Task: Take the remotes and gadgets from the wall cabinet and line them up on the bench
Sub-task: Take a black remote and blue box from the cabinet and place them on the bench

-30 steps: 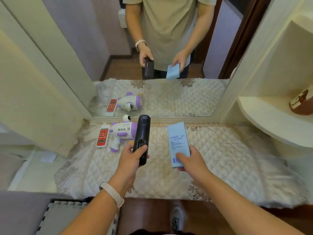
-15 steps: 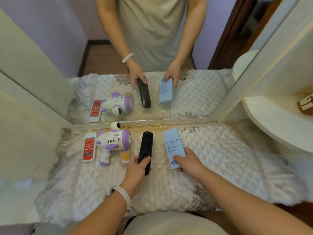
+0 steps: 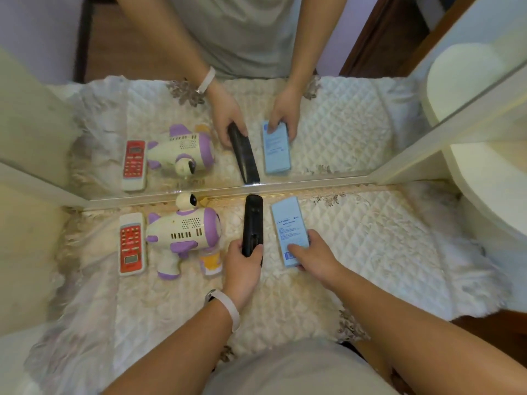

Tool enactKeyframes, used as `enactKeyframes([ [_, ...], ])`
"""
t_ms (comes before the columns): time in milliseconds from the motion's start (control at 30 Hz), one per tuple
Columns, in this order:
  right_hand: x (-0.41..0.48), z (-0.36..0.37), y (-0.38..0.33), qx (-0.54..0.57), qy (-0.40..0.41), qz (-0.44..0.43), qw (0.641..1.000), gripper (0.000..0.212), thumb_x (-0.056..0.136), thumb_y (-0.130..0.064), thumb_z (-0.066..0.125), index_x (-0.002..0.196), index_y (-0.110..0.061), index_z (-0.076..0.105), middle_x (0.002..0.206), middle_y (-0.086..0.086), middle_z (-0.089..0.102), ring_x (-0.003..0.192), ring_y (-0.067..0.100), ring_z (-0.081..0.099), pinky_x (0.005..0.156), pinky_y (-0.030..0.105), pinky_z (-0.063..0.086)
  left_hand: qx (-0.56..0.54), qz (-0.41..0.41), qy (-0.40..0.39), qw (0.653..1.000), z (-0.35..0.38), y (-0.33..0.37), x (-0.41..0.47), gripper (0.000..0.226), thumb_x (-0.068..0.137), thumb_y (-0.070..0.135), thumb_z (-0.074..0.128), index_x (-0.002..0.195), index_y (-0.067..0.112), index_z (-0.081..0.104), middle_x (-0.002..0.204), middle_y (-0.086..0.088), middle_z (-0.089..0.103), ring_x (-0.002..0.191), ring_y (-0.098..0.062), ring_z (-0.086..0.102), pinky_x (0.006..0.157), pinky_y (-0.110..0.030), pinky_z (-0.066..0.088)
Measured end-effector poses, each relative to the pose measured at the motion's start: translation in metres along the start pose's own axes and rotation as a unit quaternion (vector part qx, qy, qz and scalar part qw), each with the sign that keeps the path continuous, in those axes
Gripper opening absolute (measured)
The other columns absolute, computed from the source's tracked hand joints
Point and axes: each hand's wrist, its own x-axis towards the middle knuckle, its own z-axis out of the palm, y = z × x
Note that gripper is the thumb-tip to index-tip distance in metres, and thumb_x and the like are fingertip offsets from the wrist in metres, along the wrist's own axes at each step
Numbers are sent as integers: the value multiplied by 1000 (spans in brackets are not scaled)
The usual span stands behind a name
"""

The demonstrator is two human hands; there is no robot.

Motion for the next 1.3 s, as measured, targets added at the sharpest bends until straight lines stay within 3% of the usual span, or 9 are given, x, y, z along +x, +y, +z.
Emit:
enactKeyframes([
  [133,0,0,-1,-53,19,-27,998,36,92,-24,64,119,-21,41,114,-2,62,97,16,67,80,36,59,31,30,-32,999,-4,0,-2,24,88,24,62,111,23,56,94,11,64,82,-5,62,66,-26,49],
  [267,-1,-5,-9,-121,31,-59,990,38,91,-22,62,125,-13,47,110,-3,61,90,13,66,65,22,53,98,78,-25,992,-7,-4,-1,23,74,31,59,97,34,60,89,8,64,82,-11,62,72,-39,55],
  [400,-4,-11,-12,-161,38,-76,983,33,83,-35,58,114,-24,52,112,2,64,87,13,67,70,38,60,150,120,-20,981,-12,1,-9,35,80,22,62,115,24,58,103,6,51,98,-11,47,86,-29,41],
  [533,-12,-19,-18,-236,46,-105,965,50,89,-35,56,135,-18,47,127,7,51,112,23,56,85,38,50,188,166,-18,968,-15,3,-17,43,85,23,60,128,19,53,118,4,52,111,-14,45,88,-22,32],
  [667,-18,-28,-20,-290,41,-164,942,53,93,-35,55,141,-15,44,136,7,48,118,22,51,88,36,46,208,193,-4,959,-19,12,-30,45,87,26,57,131,19,52,124,6,54,113,-13,49,91,-24,37],
  [767,-25,-34,-24,-335,28,-240,911,55,95,-36,52,144,-15,41,141,4,46,125,21,46,96,34,42,262,247,23,932,-21,20,-42,40,85,28,56,124,20,56,115,5,58,105,-16,55,86,-30,44],
  [867,-35,-44,-30,-384,16,-317,867,54,96,-38,49,145,-15,41,143,3,45,128,22,43,101,35,39,338,267,70,900,-24,28,-58,46,85,28,59,129,16,56,126,-3,57,115,-24,53,93,-35,43],
  [1100,-54,-69,-43,-431,10,-463,774,54,90,-45,41,132,-14,58,132,8,58,116,29,54,91,42,46,420,301,167,840,-25,39,-110,48,79,32,59,123,14,62,126,-12,61,107,-31,59,86,-41,49],
  [1300,-67,-74,-49,-457,-35,-548,699,51,89,-44,50,128,-14,61,126,10,61,113,32,57,89,45,48,450,293,244,807,-34,35,-150,46,80,31,57,121,13,61,121,-10,59,103,-31,57,81,-40,46],
])
